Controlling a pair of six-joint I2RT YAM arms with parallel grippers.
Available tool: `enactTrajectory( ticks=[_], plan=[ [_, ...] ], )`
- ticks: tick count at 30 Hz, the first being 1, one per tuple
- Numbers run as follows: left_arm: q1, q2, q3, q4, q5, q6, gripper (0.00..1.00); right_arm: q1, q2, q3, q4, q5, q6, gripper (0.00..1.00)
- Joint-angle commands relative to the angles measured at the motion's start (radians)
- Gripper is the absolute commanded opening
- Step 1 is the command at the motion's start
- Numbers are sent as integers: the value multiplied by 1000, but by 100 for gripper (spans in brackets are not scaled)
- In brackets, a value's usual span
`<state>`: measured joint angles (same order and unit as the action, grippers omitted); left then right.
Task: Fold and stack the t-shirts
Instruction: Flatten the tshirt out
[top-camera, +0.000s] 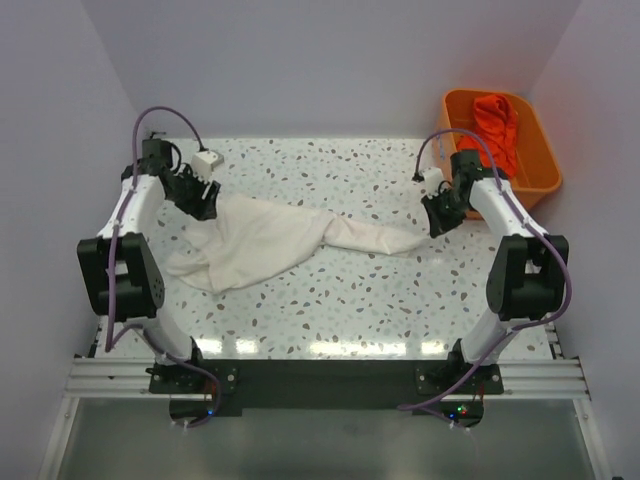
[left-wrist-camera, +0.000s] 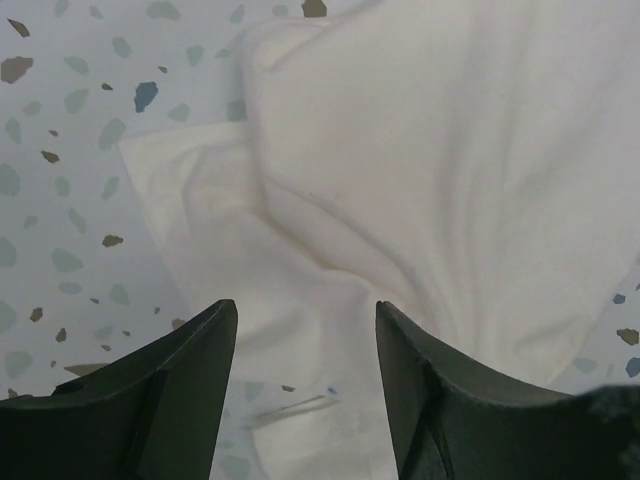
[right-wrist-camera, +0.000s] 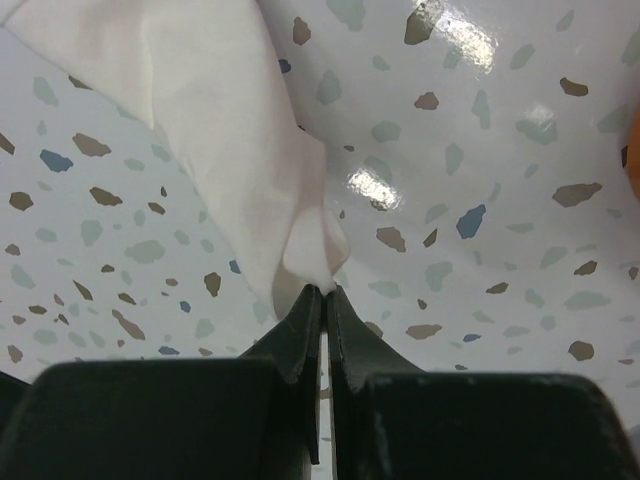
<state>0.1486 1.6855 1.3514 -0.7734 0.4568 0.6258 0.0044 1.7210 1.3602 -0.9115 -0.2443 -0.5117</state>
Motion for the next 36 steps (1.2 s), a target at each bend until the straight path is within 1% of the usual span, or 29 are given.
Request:
enactTrajectory(
  ticks=[1, 4, 6, 7, 11, 14, 21, 23, 24, 26, 27, 28, 29, 31, 32, 34, 35, 36],
  plan=[
    [3, 118, 167, -44, 17, -84, 62, -3, -5, 51, -35, 4, 18, 0],
    [5, 170, 202, -61, -15, -100, 63, -1, 2, 73, -38, 2, 35, 0],
    [5, 204, 230, -52, 18, -109, 63, -1, 6, 80, -38, 0, 44, 0],
    [5, 221, 247, -43, 32, -144, 64, -3, 8, 82, -38, -3, 47, 0],
    [-9, 379, 438, -99, 123, -201, 67, -3, 29, 103, -47, -9, 59, 0],
    [-30, 445, 500, -95, 140, -222, 68, -3, 43, 126, -53, -7, 68, 0],
    [-95, 533, 522, -109, 111, -202, 68, -3, 60, 155, -55, -6, 85, 0],
    [-103, 540, 529, -109, 121, -198, 63, -3, 63, 158, -53, -3, 85, 0],
    [-103, 542, 535, -106, 137, -201, 53, -3, 65, 160, -50, 0, 85, 0],
    [-101, 537, 560, -81, 141, -205, 37, -3, 77, 174, -47, 0, 88, 0],
    [-101, 531, 571, -69, 137, -215, 18, -3, 81, 186, -46, 0, 91, 0],
    [-100, 520, 581, -35, 134, -222, 7, -1, 89, 198, -41, 0, 94, 0],
    [-93, 516, 609, -18, 134, -230, 2, -1, 106, 233, -37, 3, 101, 0],
    [-87, 497, 652, 28, 143, -244, 0, -3, 121, 276, -12, 10, 114, 0],
    [-81, 490, 711, 42, 149, -250, 0, -36, 136, 331, 0, 8, 136, 0],
    [-72, 474, 785, 63, 207, -264, 0, -56, 160, 410, 16, -7, 163, 0],
    [-67, 468, 866, 62, 226, -264, 0, -84, 172, 506, 14, -19, 195, 0],
    [-66, 459, 900, 59, 277, -249, 0, -99, 198, 558, 8, -36, 211, 0]
  ],
)
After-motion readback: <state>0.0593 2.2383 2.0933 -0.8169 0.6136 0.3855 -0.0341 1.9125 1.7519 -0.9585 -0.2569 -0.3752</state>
